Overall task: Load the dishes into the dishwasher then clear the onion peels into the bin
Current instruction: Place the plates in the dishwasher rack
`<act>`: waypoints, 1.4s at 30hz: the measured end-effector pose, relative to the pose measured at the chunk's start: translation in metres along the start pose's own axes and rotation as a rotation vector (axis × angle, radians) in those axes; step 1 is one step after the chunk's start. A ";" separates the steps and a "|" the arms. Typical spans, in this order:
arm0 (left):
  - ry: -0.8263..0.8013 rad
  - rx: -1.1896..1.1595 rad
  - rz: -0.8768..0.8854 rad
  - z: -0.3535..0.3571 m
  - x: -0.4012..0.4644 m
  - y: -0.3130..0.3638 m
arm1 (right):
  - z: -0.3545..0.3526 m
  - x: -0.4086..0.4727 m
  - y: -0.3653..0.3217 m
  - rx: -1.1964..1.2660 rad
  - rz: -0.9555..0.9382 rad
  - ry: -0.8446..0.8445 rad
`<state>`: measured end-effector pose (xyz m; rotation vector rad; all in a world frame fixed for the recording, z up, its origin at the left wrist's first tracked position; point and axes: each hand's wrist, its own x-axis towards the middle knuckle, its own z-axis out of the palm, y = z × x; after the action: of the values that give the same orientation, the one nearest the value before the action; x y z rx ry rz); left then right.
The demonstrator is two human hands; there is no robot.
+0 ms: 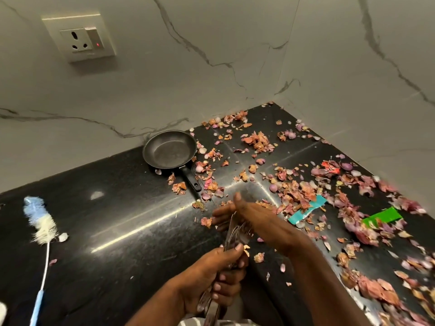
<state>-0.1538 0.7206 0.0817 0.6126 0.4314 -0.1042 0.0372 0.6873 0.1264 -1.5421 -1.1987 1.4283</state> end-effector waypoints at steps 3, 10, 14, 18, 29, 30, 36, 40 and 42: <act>0.070 0.070 -0.006 0.003 0.004 -0.003 | 0.007 -0.001 0.006 -0.023 0.008 -0.071; 0.190 0.115 0.001 0.017 0.023 0.003 | -0.009 -0.007 0.015 0.224 -0.084 0.359; 0.373 -0.133 0.228 0.022 0.050 0.009 | -0.002 -0.016 0.035 0.146 -0.050 0.631; 0.559 -0.316 0.422 0.027 0.077 0.022 | 0.024 -0.033 0.062 0.105 0.063 0.679; 0.334 0.138 0.006 0.045 0.131 -0.014 | 0.075 -0.108 0.091 0.035 0.429 0.749; 0.281 0.178 -0.063 0.048 0.134 -0.021 | 0.078 -0.117 0.095 0.080 0.449 0.789; 0.092 0.448 -0.294 0.082 0.129 -0.062 | 0.116 -0.159 0.098 0.603 0.365 0.913; -0.034 0.496 -0.362 0.110 0.116 -0.087 | 0.136 -0.191 0.100 0.672 0.397 1.037; -0.109 0.530 -0.376 0.124 0.107 -0.105 | 0.148 -0.213 0.103 0.708 0.368 1.089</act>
<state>-0.0355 0.5671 0.0716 1.0357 0.4097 -0.6221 -0.0832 0.4397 0.0804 -1.6319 0.2286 0.7908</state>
